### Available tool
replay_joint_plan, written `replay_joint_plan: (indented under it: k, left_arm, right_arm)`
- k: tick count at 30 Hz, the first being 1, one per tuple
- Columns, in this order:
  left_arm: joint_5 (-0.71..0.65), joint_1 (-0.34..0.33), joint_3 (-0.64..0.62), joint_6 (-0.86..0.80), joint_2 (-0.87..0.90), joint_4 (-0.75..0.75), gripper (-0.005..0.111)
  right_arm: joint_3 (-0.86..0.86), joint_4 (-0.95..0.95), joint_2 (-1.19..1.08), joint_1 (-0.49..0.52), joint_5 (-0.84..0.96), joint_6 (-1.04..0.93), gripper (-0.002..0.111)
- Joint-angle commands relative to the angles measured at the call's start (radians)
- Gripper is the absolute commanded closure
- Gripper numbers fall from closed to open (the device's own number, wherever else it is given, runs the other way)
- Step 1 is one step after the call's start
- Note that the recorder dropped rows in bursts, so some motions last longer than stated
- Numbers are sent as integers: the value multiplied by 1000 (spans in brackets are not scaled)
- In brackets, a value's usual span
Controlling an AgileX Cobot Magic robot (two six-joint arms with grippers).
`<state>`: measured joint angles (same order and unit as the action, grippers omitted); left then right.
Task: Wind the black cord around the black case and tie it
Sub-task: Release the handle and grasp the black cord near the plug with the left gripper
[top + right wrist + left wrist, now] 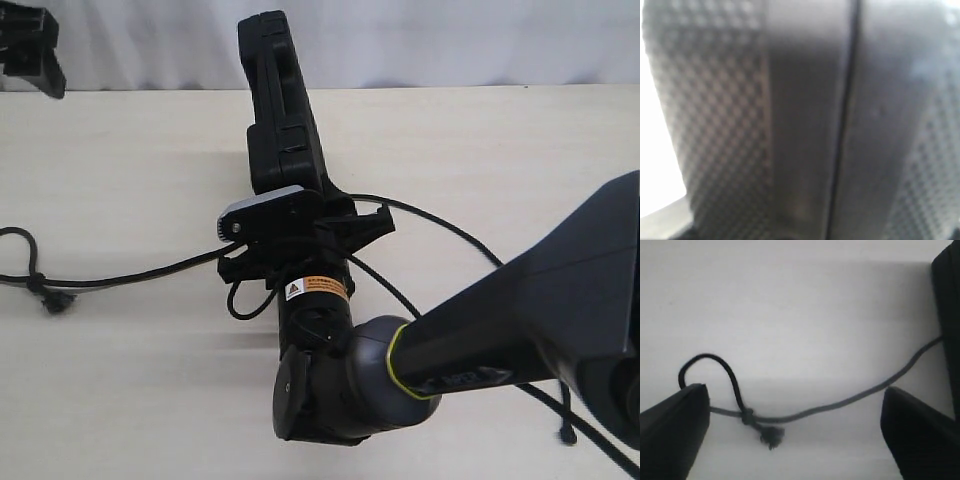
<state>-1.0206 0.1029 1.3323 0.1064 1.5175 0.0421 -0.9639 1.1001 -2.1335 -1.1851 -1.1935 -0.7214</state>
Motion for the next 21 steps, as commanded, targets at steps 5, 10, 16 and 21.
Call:
replay_joint_plan:
  k: [5,10,16,21]
  left_arm:
    - [-9,-46,-204,20,191,84,47]
    - [140,-46,-328,266,202,39,47]
    - [473,-46,-472,530,244,-83,47]
    - [540,-46,-472,530,370,-111,47]
  right_arm:
    - [-1,14,4,11,-28,1,104]
    - [-1,14,4,11,-28,11,104]
    - [1,14,4,9,-28,55,104]
    - [1,-8,4,9,-28,55,104]
